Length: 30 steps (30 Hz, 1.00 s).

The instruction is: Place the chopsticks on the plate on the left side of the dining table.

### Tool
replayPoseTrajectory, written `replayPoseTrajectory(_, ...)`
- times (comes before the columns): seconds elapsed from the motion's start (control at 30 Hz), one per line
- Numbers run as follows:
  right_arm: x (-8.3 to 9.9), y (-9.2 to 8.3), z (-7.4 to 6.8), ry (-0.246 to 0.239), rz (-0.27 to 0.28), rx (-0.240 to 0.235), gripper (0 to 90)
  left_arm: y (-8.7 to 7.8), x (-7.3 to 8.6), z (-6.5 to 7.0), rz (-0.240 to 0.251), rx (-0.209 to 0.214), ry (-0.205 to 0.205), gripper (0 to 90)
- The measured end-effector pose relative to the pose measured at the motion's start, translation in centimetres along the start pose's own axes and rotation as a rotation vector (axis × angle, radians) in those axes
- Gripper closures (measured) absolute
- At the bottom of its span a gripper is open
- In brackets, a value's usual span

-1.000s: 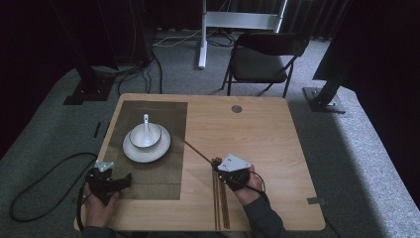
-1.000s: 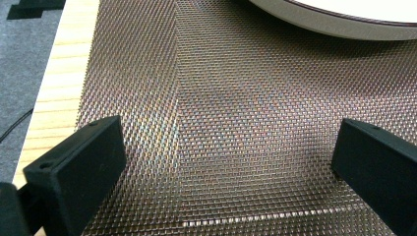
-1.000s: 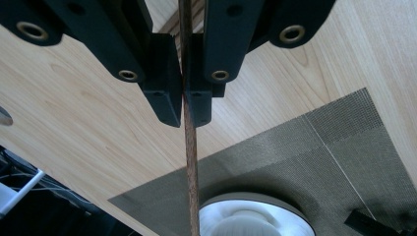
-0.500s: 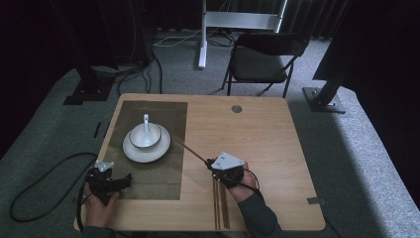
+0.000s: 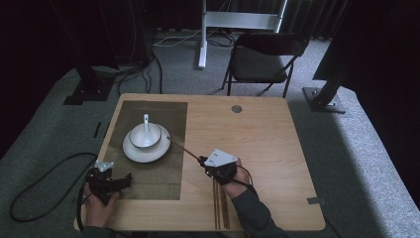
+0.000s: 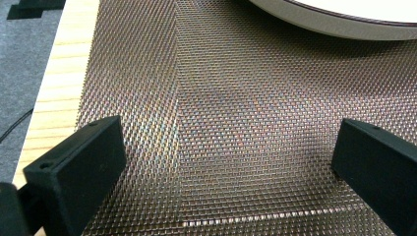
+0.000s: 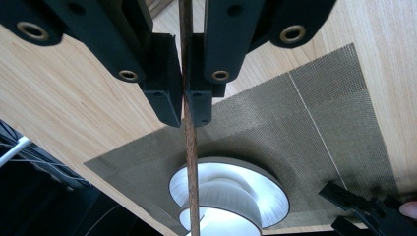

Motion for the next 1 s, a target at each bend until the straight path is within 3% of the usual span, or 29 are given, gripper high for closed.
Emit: replayPoseTrajectory(1.0, -3.7, 0.9, -0.4, -0.049, 0.060, -0.028, 84.8, 0.0, 0.0, 0.0, 0.000, 0.000, -0.001, 0.2)
Point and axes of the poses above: each handheld gripper's, and its own axes: y roughly forward along the jaws, x roughly out of its underside, z roughly to its right, the point moved 7 cm from there along y, roughly forward along the jaws, and after that the axes turned 3 degrees about x, right-handed, at the moved point
